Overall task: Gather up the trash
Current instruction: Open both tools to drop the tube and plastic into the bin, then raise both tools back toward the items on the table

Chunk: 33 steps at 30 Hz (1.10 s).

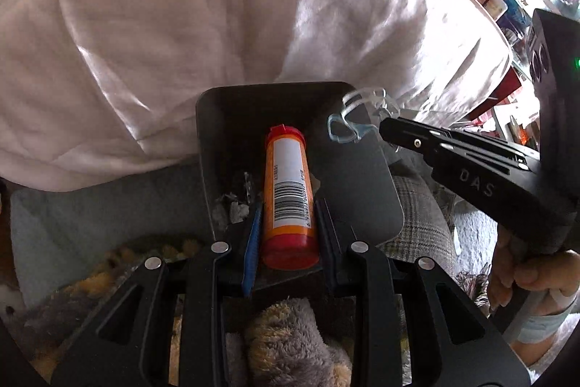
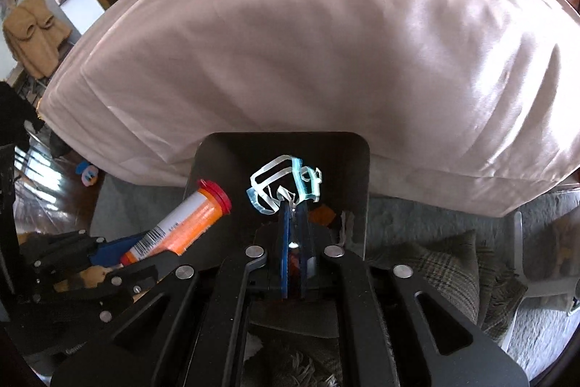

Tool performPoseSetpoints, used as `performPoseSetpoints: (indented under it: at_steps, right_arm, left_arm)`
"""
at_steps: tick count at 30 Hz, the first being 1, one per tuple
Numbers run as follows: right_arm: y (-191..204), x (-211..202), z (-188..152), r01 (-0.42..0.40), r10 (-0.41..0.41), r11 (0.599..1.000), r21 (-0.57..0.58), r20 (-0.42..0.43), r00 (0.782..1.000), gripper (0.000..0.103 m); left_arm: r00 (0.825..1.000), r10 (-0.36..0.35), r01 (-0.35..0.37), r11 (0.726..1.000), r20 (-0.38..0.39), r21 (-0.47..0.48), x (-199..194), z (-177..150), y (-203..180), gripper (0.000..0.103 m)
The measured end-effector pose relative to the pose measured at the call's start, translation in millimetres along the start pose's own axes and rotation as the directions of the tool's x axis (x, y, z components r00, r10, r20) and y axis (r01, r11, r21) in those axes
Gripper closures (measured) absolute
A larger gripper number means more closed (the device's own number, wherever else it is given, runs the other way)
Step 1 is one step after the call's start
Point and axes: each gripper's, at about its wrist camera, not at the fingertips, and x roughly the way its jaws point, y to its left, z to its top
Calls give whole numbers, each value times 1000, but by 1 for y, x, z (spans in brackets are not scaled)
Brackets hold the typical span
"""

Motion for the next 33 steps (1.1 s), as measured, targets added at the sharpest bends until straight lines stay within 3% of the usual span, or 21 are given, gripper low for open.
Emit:
performPoseSetpoints:
  at_steps: [6,7,8,9,12,16,22,27,29,33]
  right_arm:
    - [-5,2,6,15,-15,1000,10,-5,1000,92]
    - [-7,2,6,19,-18,1000,13,-3,1000,81]
    - [-9,0,7,20,-20,1000,18,4,1000,59]
    - [-10,-3,7,17,-18,1000,24,17,1000,49]
    - [-13,-9,8,25,-26,999,33,33,999,45]
    - [-18,-17,10,29,-31,999,44,57,998,36]
    - [-22,-37,17,30,-38,997,65,124,991,9]
    - [-33,-56,36,32,-44,997,73,172,984,5]
    - [-31,-66,47,38,-50,997,63,206,977,5]
    - [-23,-83,76,62,-64,998,18,273,960,5]
  left_arm:
    - [1000,0,0,1000,-10,-15,2,-1,5,74]
    - [1000,3,-3,1000,-7,-18,2,-1,6,69]
    - [1000,8,-8,1000,-4,-21,1,0,6,67]
    - [1000,12,-12,1000,2,-23,-1,-1,7,64]
    - [1000,22,-22,999,19,-28,-6,0,8,56]
    - [999,33,-31,999,43,-38,-13,1,10,34]
    - [997,16,-10,997,75,-77,-26,7,15,11]
    - [993,17,-7,996,117,-87,-58,25,22,8]
    - [987,52,-41,996,154,-76,-75,34,24,8]
    - [956,135,-125,991,260,-58,-112,65,33,8]
